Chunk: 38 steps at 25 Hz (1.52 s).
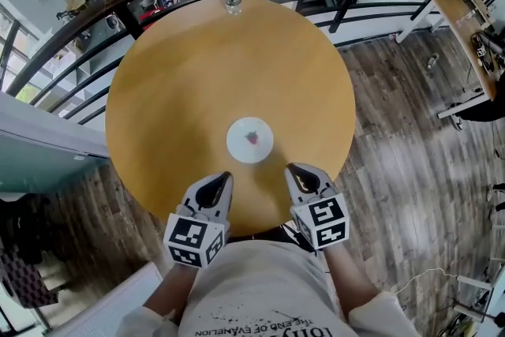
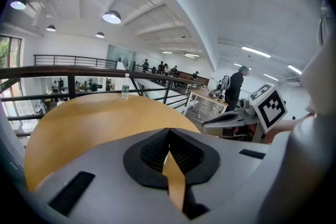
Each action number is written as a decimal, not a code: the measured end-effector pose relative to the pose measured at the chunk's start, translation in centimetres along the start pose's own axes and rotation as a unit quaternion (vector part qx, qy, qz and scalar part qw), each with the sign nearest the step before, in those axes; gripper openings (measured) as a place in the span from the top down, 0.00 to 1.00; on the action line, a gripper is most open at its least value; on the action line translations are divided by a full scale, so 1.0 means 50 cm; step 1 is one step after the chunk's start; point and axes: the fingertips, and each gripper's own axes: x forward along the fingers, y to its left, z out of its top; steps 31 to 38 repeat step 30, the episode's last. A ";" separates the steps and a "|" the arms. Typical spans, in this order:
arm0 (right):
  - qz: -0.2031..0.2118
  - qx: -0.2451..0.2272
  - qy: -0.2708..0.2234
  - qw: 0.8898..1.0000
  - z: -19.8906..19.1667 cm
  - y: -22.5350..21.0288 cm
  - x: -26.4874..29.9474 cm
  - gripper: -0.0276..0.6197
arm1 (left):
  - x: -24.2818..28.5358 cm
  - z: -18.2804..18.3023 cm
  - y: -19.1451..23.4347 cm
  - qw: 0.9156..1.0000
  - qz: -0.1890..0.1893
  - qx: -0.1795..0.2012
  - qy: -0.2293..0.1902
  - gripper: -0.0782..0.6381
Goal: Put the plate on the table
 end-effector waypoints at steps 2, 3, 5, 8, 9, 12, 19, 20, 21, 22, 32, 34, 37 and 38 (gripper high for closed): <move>0.002 0.004 -0.002 1.000 0.000 -0.003 -0.005 0.91 | 0.000 0.003 -0.001 1.000 0.002 0.001 -0.002 0.86; 0.003 0.004 -0.002 1.000 -0.002 -0.004 -0.007 0.91 | -0.002 0.003 -0.001 1.000 0.003 0.001 -0.003 0.86; 0.005 0.006 0.000 1.000 -0.006 -0.005 -0.010 0.92 | -0.005 0.005 -0.003 1.000 0.004 0.000 -0.004 0.86; 0.005 0.009 0.005 1.000 -0.012 -0.010 -0.014 0.92 | -0.009 0.010 -0.010 1.000 0.001 0.001 -0.006 0.86; 0.004 0.010 0.006 1.000 -0.014 -0.013 -0.015 0.92 | -0.009 0.011 -0.012 1.000 0.001 0.002 -0.007 0.86; 0.003 0.016 0.005 1.000 -0.014 -0.020 -0.013 0.92 | -0.008 0.011 -0.010 1.000 0.002 0.003 -0.005 0.86; 0.002 0.018 -0.008 1.000 0.007 -0.040 -0.020 0.92 | -0.003 0.012 -0.012 1.000 0.005 0.004 -0.001 0.86; 0.002 0.018 -0.010 1.000 0.010 -0.042 -0.022 0.92 | -0.003 0.011 -0.013 1.000 0.005 0.004 0.000 0.86; 0.001 0.017 -0.012 1.000 0.012 -0.044 -0.024 0.92 | -0.003 0.010 -0.013 1.000 0.005 0.004 0.000 0.86; 0.001 0.017 -0.014 1.000 0.013 -0.043 -0.025 0.92 | -0.004 0.009 -0.012 1.000 0.005 0.004 0.001 0.86; 0.001 0.018 -0.015 1.000 0.012 -0.022 -0.022 0.92 | -0.022 -0.003 0.003 1.000 0.006 0.001 0.002 0.86; 0.001 0.018 -0.015 1.000 0.012 -0.022 -0.022 0.92 | -0.022 -0.003 0.003 1.000 0.006 0.001 0.002 0.86; 0.001 0.018 -0.015 1.000 0.012 -0.022 -0.022 0.92 | -0.022 -0.003 0.003 1.000 0.006 0.001 0.002 0.86; 0.001 0.018 -0.015 1.000 0.012 -0.022 -0.022 0.92 | -0.022 -0.003 0.003 1.000 0.006 0.001 0.002 0.86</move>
